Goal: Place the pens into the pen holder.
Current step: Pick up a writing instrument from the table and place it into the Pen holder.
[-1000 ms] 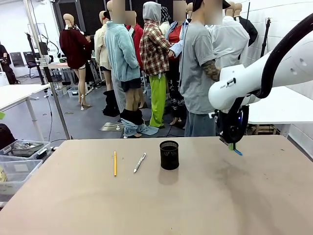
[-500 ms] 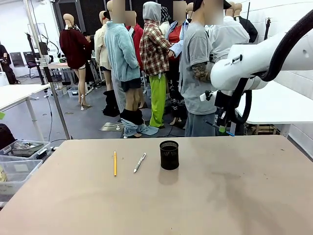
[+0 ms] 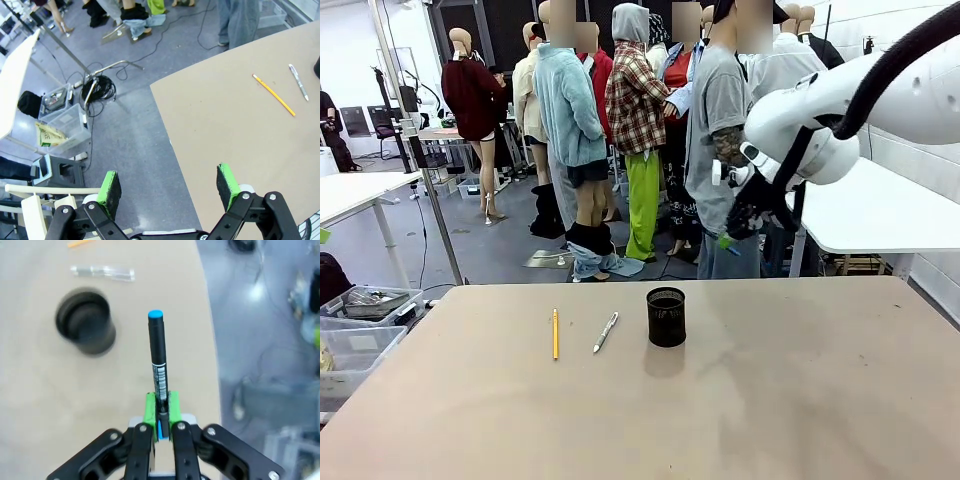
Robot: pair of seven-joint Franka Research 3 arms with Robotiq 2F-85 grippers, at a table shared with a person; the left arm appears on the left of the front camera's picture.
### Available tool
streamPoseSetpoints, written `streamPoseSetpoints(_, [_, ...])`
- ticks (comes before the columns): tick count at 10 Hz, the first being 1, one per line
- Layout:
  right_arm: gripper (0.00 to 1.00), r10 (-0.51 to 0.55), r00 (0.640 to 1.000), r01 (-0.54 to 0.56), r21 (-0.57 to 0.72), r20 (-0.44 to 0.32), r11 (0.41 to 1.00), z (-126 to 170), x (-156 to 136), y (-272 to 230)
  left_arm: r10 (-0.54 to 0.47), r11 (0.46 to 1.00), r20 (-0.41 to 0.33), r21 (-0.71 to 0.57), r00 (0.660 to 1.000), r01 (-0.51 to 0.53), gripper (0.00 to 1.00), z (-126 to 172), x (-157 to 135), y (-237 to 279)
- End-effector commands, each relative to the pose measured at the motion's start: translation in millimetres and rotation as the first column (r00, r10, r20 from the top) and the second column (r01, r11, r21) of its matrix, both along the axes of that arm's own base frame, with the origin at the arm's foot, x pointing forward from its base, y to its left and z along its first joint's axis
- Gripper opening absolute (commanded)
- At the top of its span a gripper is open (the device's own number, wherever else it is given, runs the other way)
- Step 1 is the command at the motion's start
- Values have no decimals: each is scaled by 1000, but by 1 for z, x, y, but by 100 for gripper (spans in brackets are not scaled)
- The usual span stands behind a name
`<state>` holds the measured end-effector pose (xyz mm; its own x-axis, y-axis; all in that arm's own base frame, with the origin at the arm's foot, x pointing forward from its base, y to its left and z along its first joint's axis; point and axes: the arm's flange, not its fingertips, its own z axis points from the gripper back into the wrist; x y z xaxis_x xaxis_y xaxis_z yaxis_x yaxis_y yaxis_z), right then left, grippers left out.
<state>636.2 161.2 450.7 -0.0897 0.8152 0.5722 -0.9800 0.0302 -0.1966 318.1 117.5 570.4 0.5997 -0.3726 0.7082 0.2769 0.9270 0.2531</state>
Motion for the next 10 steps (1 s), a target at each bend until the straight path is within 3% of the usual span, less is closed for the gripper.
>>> streamPoseSetpoints(1, [0, 175, 985, -173, 174, 6, 969, -8, 18, 11, 3, 1000, 4, 3, 1000, -3, 100, 0, 1, 1])
streamPoseSetpoints(5, [0, 356, 933, -319, 329, -59, 889, -24, 29, 43, 3, 1000, 4, 3, 1000, -3, 100, 0, 1, 1])
streamPoseSetpoints(7, [0, 365, 929, -316, 381, -61, 869, -27, 34, 55, 3, 1000, 4, 3, 1000, -3, 100, 0, 1, 1])
streamPoseSetpoints(9, [0, 422, 892, -328, 409, -164, 852, -35, 41, 76, 3, 1000, 4, 3, 1000, -3, 100, 0, 1, 1])
streamPoseSetpoints(10, [0, 464, 868, -369, 394, -176, 842, -41, 37, 80, 3, 1000, 4, 3, 1000, -3, 100, 0, 1, 1])
